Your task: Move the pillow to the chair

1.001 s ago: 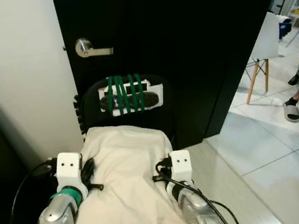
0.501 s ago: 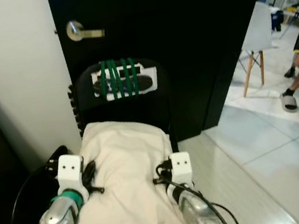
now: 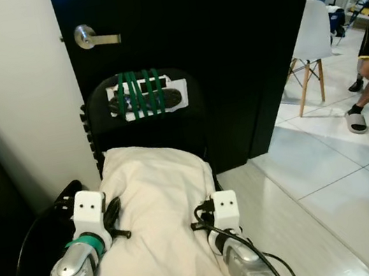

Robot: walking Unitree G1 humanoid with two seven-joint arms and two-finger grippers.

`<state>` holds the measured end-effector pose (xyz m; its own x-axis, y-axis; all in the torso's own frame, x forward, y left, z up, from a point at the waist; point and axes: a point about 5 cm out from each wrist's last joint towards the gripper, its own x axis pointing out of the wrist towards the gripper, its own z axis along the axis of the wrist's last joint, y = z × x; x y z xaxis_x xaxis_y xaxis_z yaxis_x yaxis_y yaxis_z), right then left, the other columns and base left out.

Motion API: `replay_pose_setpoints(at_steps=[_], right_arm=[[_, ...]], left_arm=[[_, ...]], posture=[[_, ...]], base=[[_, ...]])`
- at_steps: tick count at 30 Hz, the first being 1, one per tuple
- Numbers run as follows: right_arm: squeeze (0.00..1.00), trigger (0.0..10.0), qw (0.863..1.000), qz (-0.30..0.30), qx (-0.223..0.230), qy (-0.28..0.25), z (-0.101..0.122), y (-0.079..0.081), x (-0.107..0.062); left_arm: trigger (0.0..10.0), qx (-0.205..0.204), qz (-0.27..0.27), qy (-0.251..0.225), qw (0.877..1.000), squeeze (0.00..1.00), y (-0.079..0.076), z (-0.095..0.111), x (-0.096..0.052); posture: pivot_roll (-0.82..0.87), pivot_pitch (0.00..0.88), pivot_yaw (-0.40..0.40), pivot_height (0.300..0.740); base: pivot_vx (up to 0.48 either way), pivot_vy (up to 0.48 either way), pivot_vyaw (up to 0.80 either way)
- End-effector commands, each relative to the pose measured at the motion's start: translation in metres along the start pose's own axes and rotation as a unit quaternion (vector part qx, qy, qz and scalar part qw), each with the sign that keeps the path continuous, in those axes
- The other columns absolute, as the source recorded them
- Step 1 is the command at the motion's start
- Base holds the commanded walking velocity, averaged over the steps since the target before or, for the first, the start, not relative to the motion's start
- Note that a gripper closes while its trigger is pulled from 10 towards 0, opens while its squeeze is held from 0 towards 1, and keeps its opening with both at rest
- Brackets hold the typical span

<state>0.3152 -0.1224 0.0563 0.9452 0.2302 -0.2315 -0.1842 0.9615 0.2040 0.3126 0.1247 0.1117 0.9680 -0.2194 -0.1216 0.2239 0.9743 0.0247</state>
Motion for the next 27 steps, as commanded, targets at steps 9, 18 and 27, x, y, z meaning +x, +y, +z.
replay_pose_setpoints(at_steps=[9, 18, 27], right_arm=[[0.00, 10.0, 1.000, -0.009, -0.009, -0.005, 0.000, -0.003, -0.003], [0.00, 10.0, 0.998, -0.060, -0.033, 0.009, 0.002, -0.020, 0.002], [0.00, 10.0, 0.997, -0.065, -0.038, -0.016, 0.034, -0.020, 0.024]], left_arm=[[10.0, 0.015, -0.020, -0.025, 0.999, 0.00, -0.007, 0.011, 0.003], [10.0, 0.028, -0.042, -0.008, 0.999, 0.00, -0.009, 0.004, 0.004], [10.0, 0.049, -0.051, -0.008, 0.997, 0.00, -0.008, 0.015, 0.020]], posture=[[0.03, 0.027, -0.009, 0.611], [0.03, 0.065, 0.000, 0.611], [0.05, 0.131, 0.048, 0.611]], base=[[0.000, 0.000, 0.00], [0.000, 0.000, 0.00], [0.000, 0.000, 0.00]])
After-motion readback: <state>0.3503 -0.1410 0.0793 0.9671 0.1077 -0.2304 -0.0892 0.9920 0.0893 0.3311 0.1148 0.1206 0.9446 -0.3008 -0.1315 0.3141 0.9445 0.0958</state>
